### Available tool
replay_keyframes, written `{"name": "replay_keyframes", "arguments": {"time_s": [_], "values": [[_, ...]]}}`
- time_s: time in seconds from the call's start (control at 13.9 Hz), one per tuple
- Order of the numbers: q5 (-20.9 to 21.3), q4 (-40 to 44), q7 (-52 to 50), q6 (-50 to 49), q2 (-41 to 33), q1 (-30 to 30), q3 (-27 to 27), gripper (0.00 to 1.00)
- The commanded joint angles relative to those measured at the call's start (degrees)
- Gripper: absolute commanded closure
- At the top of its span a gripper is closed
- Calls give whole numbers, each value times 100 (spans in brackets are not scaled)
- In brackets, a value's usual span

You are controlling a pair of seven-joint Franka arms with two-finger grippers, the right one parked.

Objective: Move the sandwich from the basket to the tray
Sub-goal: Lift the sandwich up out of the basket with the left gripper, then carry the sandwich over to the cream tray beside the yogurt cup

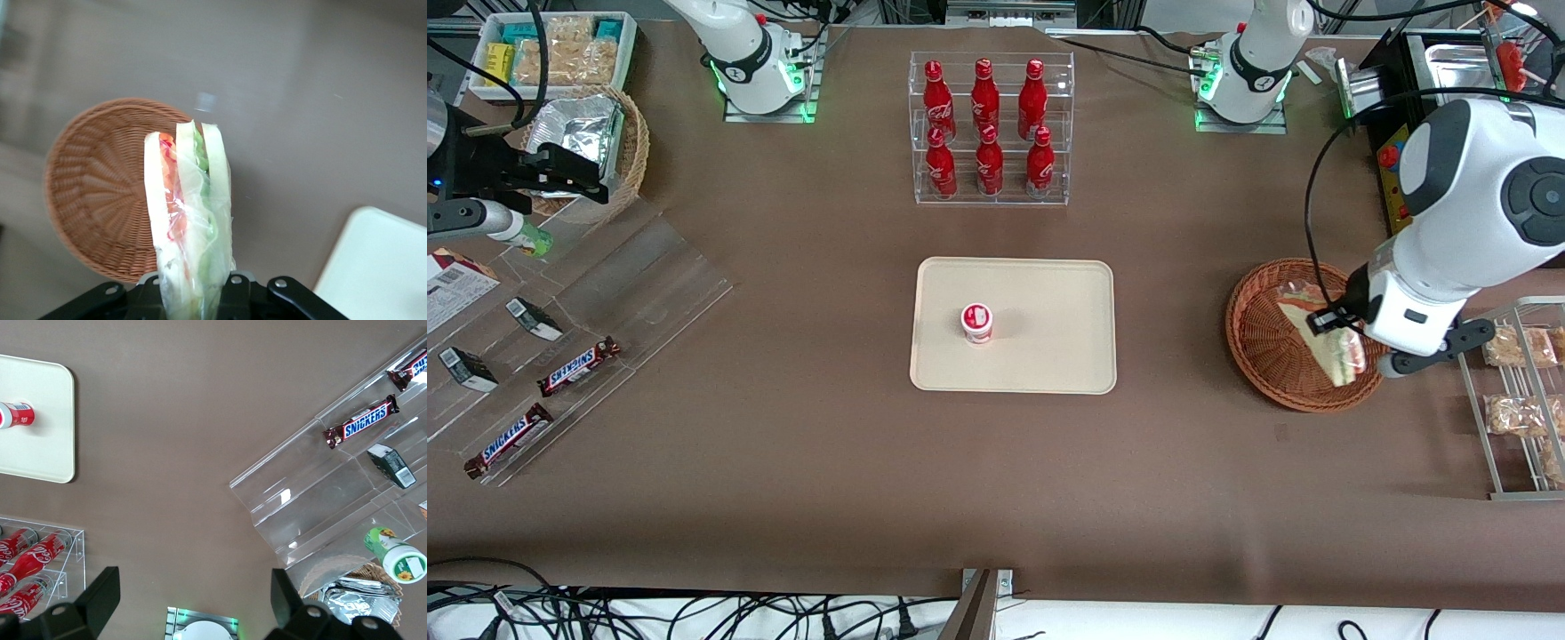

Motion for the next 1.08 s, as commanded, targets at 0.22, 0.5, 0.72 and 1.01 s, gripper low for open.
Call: {"name": "replay_keyframes", "arguments": {"time_s": [0.22,0.5,0.72,1.01], "values": [[-301,371,544,-58,372,-1125,23,100],[-310,310,624,511,731,-1846,14,100],[-249,82,388,1057,1013,-2303,23,100],[-205,-787,36,2155,1110,-2656,40,100]]}}
